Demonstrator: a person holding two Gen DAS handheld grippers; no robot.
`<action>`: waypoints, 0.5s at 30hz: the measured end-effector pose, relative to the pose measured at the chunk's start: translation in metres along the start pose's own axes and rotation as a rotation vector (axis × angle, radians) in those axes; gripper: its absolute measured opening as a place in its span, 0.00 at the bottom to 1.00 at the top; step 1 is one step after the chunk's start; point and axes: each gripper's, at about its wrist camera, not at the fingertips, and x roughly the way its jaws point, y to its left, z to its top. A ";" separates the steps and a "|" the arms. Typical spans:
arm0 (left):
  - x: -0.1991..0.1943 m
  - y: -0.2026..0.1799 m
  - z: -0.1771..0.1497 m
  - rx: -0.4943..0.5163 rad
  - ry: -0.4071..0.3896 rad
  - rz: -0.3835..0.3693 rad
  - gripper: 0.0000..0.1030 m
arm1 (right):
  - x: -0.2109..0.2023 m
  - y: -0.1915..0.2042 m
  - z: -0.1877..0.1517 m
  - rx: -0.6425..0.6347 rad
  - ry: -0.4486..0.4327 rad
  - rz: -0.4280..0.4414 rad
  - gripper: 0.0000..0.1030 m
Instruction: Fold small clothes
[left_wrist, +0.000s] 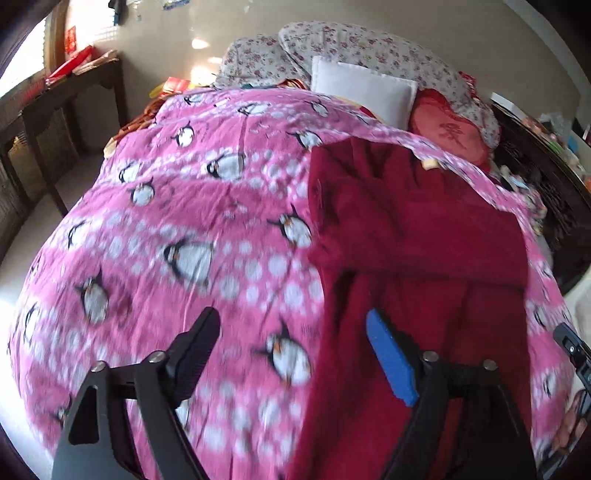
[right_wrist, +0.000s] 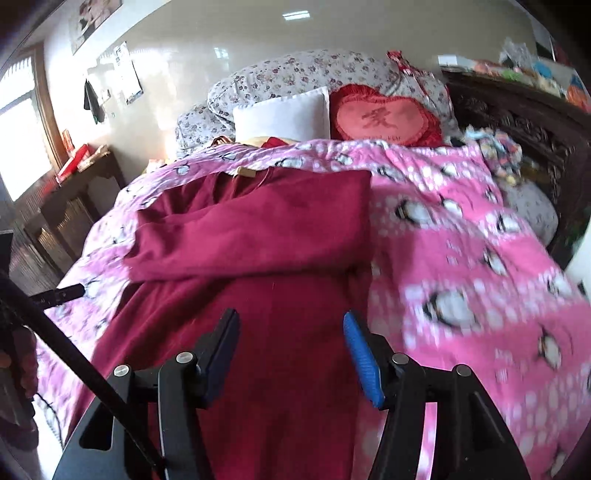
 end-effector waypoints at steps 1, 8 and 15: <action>-0.005 0.000 -0.008 0.003 0.000 -0.006 0.82 | -0.005 -0.001 -0.004 0.004 0.012 0.014 0.61; -0.014 0.002 -0.059 0.020 0.050 -0.035 0.82 | -0.030 -0.028 -0.061 0.063 0.077 0.021 0.72; 0.001 0.003 -0.084 -0.010 0.102 -0.023 0.82 | 0.013 -0.039 -0.085 0.150 0.140 0.106 0.25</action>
